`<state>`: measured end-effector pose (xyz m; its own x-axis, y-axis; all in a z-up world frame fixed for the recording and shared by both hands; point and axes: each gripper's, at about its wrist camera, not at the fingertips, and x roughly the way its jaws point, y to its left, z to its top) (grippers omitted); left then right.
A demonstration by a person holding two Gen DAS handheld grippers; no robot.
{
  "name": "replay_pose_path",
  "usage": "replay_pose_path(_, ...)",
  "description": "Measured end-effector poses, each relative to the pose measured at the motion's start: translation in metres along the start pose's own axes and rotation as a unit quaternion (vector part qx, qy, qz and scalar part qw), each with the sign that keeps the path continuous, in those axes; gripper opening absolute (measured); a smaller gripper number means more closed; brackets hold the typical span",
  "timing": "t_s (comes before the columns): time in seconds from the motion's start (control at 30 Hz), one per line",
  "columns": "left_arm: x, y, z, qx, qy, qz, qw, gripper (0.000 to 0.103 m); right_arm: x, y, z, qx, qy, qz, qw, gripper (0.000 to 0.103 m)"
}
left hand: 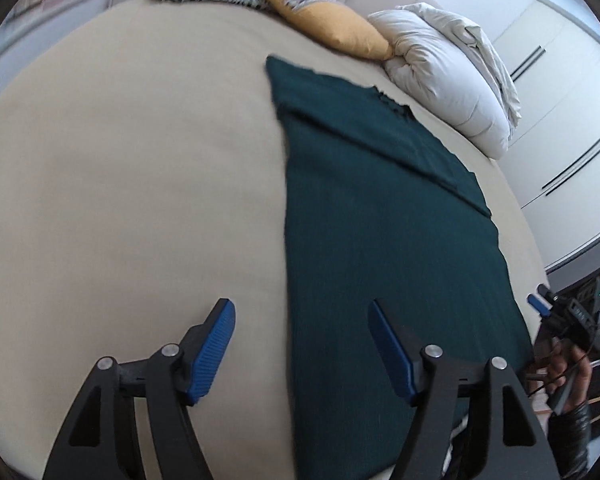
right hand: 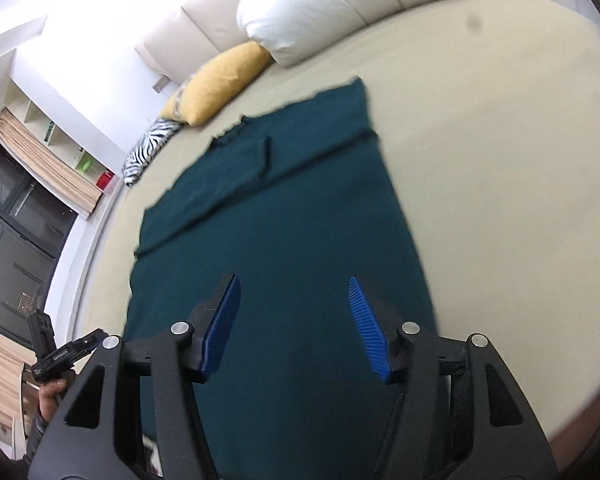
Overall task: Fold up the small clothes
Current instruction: 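Move both open tools to the hem of the folded sweater strip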
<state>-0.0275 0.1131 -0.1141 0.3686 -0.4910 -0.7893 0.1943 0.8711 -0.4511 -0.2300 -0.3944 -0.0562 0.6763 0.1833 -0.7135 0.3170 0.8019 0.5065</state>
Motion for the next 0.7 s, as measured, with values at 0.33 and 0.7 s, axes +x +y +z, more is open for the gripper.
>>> replay_pose_path(0.33,-0.004,0.005,-0.052,-0.037,0.062,-0.061,0.9955,0.070,-0.045,-0.060,-0.061,0.075,0.015,0.035,0.996,0.056)
replay_pose_path(0.7,0.001,0.011,-0.057,-0.090,0.101,-0.095,0.9863,0.059,-0.060,-0.079,-0.076,0.094,0.035,0.054,0.994,0.056)
